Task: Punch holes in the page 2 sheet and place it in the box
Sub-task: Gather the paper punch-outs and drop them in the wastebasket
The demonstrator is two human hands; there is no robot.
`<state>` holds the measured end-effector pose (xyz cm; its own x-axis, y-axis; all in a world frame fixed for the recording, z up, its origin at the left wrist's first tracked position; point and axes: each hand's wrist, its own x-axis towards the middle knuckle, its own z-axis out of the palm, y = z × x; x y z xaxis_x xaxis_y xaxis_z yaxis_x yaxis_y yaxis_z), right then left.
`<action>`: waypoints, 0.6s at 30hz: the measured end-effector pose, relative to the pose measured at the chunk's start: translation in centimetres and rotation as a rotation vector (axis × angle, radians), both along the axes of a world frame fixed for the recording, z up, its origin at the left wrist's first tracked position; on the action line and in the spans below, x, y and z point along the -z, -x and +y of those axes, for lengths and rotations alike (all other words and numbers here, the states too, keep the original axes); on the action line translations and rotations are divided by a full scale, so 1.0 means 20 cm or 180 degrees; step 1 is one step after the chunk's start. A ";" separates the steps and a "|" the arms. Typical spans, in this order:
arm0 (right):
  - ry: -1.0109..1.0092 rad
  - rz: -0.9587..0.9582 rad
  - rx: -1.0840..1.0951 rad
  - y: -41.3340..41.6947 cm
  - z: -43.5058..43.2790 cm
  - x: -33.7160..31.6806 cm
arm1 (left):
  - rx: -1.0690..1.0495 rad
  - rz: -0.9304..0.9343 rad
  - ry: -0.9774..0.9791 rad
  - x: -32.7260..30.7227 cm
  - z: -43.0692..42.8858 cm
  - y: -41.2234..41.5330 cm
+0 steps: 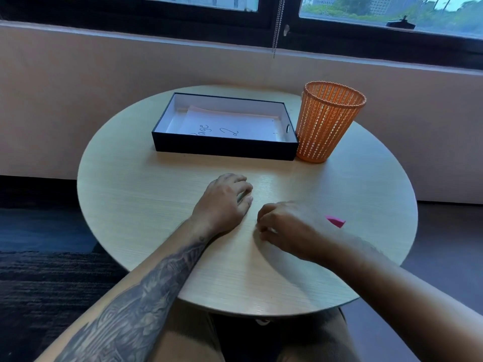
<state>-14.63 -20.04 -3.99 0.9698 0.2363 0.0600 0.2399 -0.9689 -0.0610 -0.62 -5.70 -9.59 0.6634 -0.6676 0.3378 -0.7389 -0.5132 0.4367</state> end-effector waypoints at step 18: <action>-0.0360 -0.0324 0.0117 -0.01 -0.01 0.09 | -0.0010 0.0064 0.0036 0.00 0.00 0.01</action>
<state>-14.41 -20.29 -5.88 0.9653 0.1870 0.1825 0.2149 -0.9654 -0.1474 -0.73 -5.69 -9.49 0.6722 -0.6618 0.3319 -0.7282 -0.5104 0.4574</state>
